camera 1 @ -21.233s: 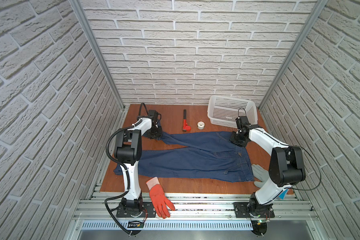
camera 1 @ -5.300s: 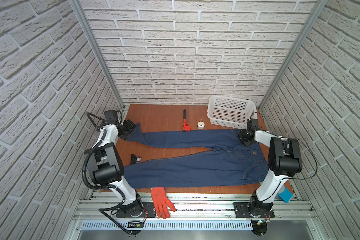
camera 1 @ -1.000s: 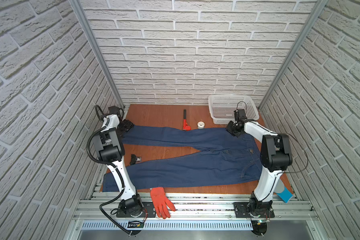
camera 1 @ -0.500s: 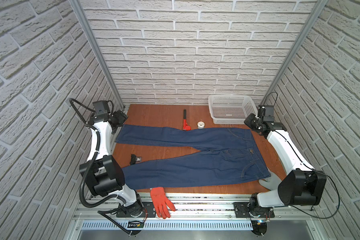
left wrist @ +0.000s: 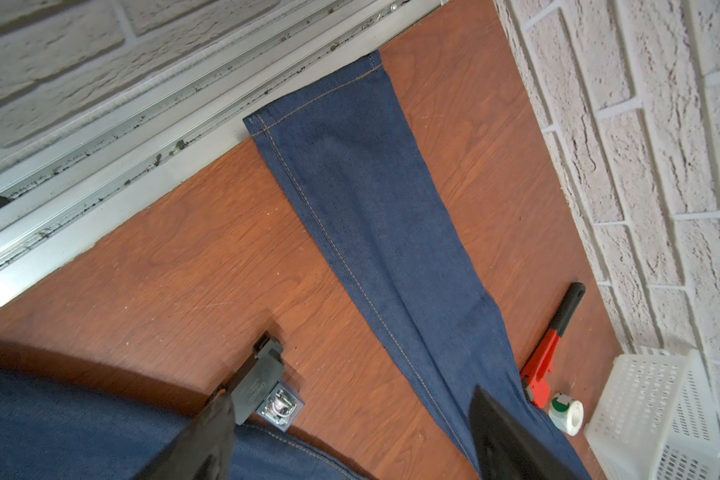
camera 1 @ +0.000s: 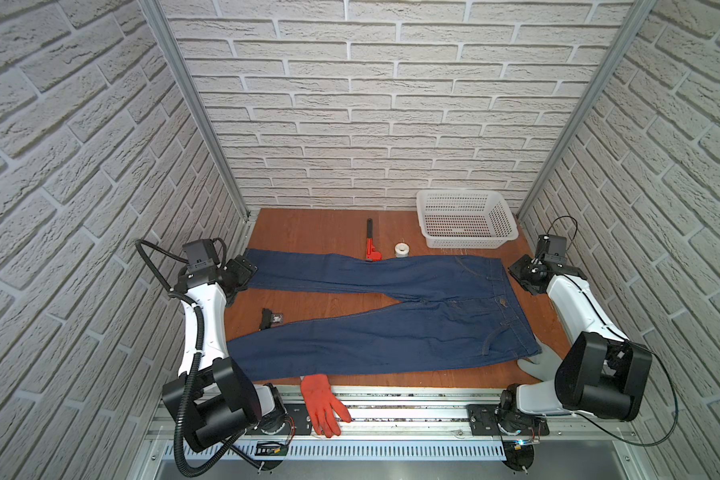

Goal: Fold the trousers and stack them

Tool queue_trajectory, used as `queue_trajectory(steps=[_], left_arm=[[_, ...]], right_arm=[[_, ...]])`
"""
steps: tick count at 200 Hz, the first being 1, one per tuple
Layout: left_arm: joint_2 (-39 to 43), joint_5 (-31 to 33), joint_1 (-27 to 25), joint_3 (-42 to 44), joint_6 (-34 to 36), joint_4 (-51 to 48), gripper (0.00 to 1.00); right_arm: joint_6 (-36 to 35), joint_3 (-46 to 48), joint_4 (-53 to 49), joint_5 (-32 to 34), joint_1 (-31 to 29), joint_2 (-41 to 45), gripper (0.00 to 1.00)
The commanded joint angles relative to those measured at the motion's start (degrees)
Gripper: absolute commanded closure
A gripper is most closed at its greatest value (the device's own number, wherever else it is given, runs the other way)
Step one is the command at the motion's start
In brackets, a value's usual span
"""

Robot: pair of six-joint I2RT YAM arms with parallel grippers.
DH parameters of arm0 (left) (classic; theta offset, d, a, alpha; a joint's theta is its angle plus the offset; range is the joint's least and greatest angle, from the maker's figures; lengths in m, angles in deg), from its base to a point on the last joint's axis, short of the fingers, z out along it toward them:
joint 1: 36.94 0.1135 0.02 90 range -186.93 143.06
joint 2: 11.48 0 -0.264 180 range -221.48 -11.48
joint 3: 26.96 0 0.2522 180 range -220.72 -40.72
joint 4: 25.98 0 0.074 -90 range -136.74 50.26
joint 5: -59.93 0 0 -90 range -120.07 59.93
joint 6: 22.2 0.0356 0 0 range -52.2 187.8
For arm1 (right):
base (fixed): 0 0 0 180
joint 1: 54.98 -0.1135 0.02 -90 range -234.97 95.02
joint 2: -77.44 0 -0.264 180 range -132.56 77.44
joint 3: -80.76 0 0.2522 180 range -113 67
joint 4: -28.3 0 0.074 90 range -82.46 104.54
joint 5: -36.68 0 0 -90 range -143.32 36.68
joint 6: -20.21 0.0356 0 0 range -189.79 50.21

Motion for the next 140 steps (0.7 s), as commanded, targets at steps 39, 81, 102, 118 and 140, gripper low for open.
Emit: queue_trajectory(steps=[39, 81, 102, 118, 140], left_arm=[[2.56, -1.44, 1.32, 0.32, 1.64, -0.13, 0.12], [2.94, -1.36, 1.44, -0.28, 1.42, 0.04, 0.12], [3.03, -1.34, 1.36, -0.58, 1.2, 0.44, 0.12], [2.82, -1.52, 1.36, -0.97, 1.01, 0.76, 0.12], [2.4, -1.53, 1.27, -1.53, 1.02, 0.99, 0.12]], right_arm=[[-3.01, -8.06, 10.32, -4.16, 2.32, -15.82, 0.68], [-3.71, -16.85, 10.77, -6.54, 2.97, -27.19, 0.68], [-3.33, -19.96, 10.74, -7.35, 3.04, -31.78, 0.67], [-2.8, -21.67, 11.29, -7.92, 3.04, -34.44, 0.66], [-2.53, -23.79, 11.56, -8.35, 3.08, -37.18, 0.64]])
